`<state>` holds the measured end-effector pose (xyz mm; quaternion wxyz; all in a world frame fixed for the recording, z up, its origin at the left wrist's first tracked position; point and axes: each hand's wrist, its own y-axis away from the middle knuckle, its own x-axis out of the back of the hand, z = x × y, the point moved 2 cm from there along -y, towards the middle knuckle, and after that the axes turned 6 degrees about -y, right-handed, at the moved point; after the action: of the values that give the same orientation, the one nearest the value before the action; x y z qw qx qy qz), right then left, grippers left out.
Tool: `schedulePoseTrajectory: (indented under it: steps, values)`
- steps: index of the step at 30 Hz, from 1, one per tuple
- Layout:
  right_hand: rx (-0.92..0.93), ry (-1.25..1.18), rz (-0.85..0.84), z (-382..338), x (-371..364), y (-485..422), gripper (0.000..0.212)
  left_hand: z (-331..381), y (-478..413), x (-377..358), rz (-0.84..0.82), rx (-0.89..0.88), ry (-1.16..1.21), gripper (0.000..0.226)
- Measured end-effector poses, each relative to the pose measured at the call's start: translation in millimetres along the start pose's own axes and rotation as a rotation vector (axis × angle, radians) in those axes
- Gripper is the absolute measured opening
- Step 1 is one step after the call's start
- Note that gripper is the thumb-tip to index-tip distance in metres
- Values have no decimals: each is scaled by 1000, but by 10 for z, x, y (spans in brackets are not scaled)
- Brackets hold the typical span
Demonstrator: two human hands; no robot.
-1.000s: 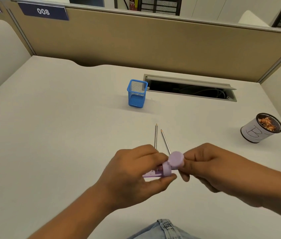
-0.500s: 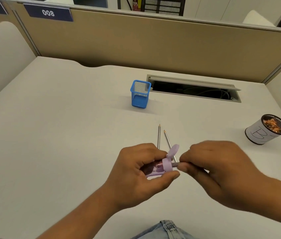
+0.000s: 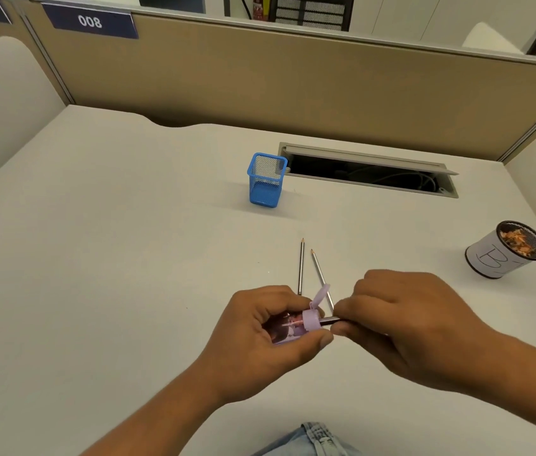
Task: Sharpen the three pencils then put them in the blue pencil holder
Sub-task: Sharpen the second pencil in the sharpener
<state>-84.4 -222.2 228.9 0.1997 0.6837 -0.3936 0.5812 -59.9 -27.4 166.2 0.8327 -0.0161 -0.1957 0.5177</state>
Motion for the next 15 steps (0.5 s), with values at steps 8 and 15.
schedulePoseTrajectory:
  steps: [8,15]
  values:
    - [-509,-557,-186,47,-336,39,44,-89,3,32,-15,-314,-422,21]
    - [-951,-1238,-478,135,-548,49,47,-297,42,-11,-56,-325,-496,20]
